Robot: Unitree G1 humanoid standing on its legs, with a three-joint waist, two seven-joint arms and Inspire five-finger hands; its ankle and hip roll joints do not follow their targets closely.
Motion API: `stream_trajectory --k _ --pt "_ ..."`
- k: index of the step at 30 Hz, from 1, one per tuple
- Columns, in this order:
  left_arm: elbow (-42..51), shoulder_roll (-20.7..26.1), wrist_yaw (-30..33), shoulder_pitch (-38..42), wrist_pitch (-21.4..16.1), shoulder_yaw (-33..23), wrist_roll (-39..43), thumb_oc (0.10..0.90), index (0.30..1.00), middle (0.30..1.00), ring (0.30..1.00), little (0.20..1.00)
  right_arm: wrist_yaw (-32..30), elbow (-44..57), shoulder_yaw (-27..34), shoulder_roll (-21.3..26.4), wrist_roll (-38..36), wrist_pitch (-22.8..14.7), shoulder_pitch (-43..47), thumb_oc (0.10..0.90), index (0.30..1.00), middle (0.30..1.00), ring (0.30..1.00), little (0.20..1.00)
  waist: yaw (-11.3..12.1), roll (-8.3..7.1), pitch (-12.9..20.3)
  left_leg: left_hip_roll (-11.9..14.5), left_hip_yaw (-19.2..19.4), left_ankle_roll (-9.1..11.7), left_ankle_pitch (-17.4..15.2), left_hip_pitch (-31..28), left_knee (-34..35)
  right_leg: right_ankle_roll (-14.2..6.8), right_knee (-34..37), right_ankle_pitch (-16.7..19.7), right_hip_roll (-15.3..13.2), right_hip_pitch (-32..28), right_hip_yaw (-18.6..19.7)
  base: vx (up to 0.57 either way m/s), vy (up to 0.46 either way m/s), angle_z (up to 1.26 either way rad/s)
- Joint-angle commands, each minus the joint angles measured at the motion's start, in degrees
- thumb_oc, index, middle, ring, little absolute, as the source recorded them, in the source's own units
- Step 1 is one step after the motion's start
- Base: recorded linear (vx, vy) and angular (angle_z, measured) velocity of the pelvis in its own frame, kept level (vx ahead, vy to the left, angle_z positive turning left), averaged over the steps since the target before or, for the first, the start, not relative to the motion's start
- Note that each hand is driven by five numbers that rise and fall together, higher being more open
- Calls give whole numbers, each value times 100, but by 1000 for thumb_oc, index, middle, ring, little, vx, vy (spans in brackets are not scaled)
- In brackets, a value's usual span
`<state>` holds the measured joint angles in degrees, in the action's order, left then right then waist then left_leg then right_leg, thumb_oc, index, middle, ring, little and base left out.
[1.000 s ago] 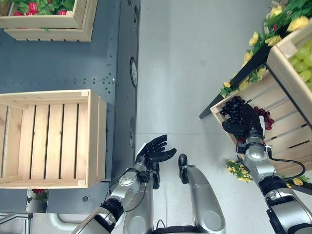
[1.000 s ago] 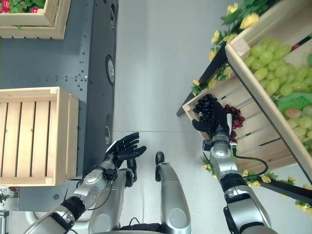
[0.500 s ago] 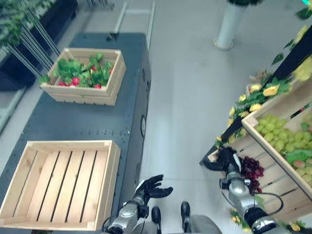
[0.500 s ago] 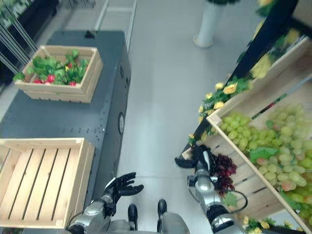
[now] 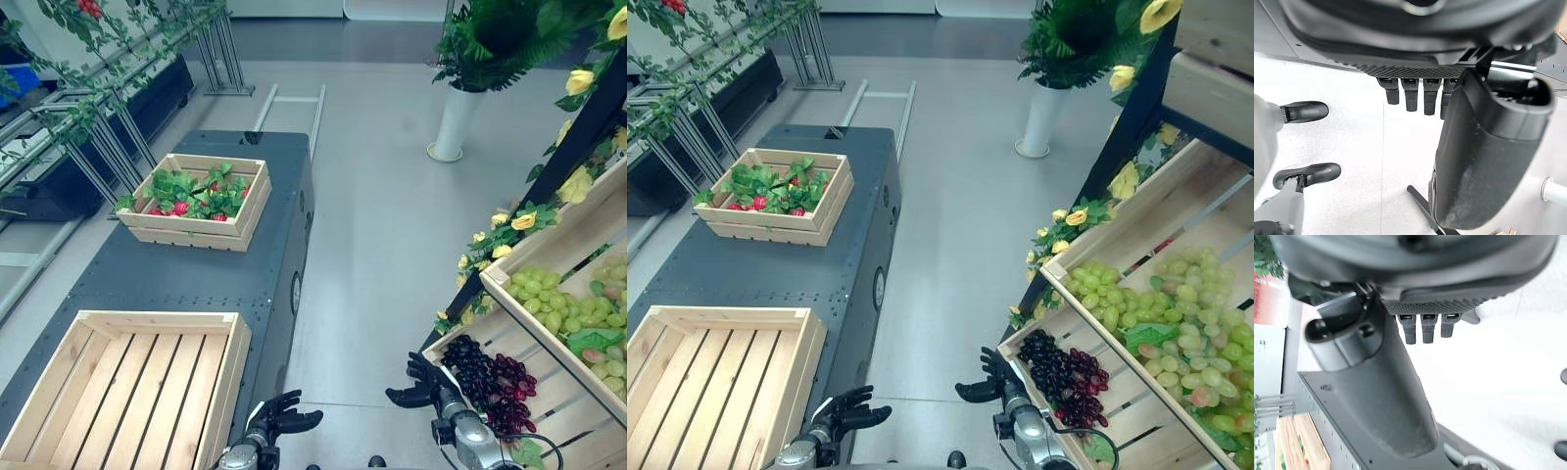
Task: Pick up the fruits from the basket on one side to the basket on the other side
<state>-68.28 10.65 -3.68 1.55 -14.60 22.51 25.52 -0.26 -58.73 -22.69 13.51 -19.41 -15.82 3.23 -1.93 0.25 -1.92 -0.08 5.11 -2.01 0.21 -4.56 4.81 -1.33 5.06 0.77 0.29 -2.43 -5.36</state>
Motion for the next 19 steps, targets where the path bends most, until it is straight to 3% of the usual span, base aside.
stream_trajectory --k 1,9,12,15,19 --pt "-269 -210 -105 363 -443 -107 72 800 900 900 900 900 370 -255 12 -209 -18 -298 223 800 900 900 900 900 63 -101 175 -274 10 -125 -90 222 19 46 -6 208 -65 104 53 65 11 6" --pt "-339 -330 -361 337 -432 29 -112 800 900 900 900 900 325 -922 -34 -413 193 179 161 800 900 900 900 900 228 -87 230 -324 -207 -144 -81 209 19 51 -6 137 -74 2 -134 23 -3 12" --pt "-386 -299 -363 348 -293 145 -522 800 900 900 900 900 172 -996 -69 -391 484 522 206 800 900 900 900 900 253 -113 267 -327 -248 -130 -85 195 19 45 -6 116 -71 -20 -163 26 -19 12" --pt "-435 -277 -446 354 -223 474 -1238 800 900 900 900 900 -241 -1304 -262 -379 1234 1099 213 800 900 900 900 900 241 -114 282 -312 -223 -134 -111 170 19 36 -6 112 -60 -28 -147 23 -6 7" --pt "-440 -295 -528 383 -301 663 -1291 800 900 900 900 900 -138 -1505 -224 -386 1199 1284 217 800 900 900 900 900 210 -86 274 -305 -199 -153 -138 124 19 36 -6 109 -45 -54 -98 32 5 -1"
